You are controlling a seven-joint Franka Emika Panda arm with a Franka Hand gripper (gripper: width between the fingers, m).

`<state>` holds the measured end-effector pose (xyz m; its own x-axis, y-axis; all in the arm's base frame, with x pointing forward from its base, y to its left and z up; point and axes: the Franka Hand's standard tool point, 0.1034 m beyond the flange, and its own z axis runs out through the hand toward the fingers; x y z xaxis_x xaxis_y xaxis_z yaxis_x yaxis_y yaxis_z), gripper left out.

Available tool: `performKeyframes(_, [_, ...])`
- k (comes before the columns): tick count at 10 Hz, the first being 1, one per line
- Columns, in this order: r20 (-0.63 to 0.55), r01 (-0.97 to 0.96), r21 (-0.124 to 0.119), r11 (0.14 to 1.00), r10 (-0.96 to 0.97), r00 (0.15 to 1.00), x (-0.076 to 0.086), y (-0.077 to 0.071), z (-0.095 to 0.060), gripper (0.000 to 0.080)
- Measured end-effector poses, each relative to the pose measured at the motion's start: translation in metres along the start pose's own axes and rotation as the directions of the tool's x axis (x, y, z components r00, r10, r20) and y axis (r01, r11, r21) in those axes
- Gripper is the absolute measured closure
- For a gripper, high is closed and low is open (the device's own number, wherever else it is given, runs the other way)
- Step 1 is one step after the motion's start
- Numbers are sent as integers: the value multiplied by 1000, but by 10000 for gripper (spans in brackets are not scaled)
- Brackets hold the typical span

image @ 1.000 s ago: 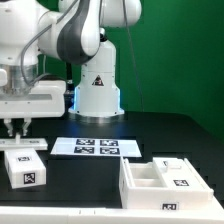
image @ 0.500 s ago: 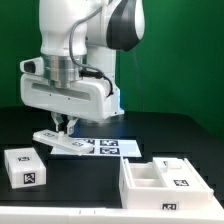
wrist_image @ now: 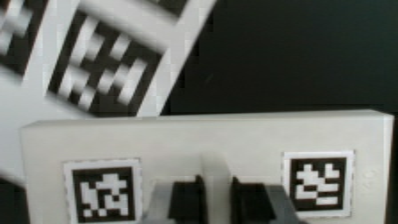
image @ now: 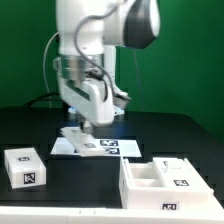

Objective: Assemble cabinet

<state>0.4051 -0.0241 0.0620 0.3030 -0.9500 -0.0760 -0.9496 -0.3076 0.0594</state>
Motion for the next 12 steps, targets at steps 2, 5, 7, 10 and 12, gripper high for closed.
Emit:
performKeyframes(2, [4, -184, 45, 982, 185, 983, -43, -25, -9, 741])
performKeyframes(5, [15, -238, 44, 970, 237, 971, -48, -26, -6, 741])
performKeyframes(7, [14, -257, 47, 965, 257, 966, -52, -28, -6, 741])
performKeyframes(10, [15, -251, 95, 963, 250, 968, -86, -64, -19, 741])
performKeyframes(12, [20, -243, 89, 966, 242, 970, -87, -68, -22, 741])
